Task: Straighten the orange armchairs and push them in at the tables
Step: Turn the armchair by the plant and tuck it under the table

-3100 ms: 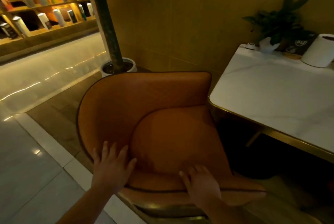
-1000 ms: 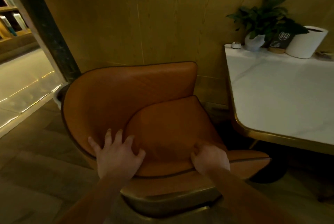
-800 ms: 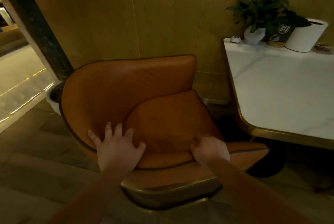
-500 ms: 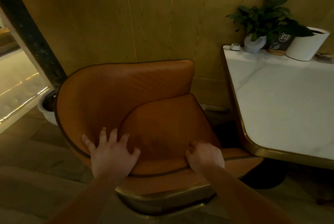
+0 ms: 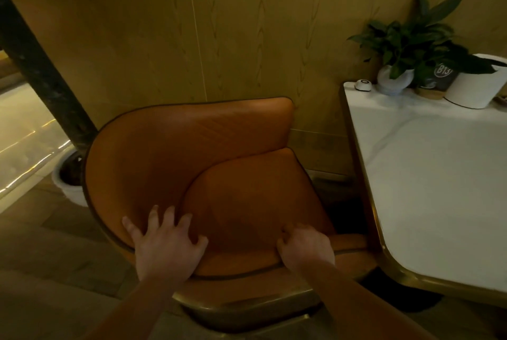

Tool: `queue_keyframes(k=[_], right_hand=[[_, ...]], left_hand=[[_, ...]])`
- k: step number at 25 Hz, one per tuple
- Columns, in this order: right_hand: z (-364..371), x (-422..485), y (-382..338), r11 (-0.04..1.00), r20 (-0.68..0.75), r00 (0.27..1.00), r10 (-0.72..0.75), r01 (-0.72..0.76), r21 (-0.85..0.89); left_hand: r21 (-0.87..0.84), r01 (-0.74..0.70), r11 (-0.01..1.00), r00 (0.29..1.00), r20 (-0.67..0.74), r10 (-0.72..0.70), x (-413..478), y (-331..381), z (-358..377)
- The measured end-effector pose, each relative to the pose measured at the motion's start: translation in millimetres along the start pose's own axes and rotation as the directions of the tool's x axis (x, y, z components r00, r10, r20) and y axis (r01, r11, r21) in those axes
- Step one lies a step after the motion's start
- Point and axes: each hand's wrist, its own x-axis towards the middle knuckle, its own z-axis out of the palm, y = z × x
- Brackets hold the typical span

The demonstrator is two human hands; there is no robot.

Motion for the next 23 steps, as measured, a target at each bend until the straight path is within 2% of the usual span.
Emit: queue_keyframes(k=[16,19,23], right_hand=[[2.9,45.2,-9.0,0.999,0.112,0.993,0.039,-0.041,0.009],[1.4,42.2,-12.1,0.998,0.065,0.996,0.056,-0.057,0.013],[-5.4,28.4,-28.6,0.992,0.026,0.994,0.104,-0.102,-0.081]], left_hand=[[0.029,-0.053,0.998,0.999,0.013,0.052,44.7,-5.1,6.7],[0.039,-0.071,0.997,0.997,0.037,0.069,43.5,-6.7,7.1],[-0.017,-0.116,0.993,0.983,0.14,0.117,40.0,-11.5,-1.8]])
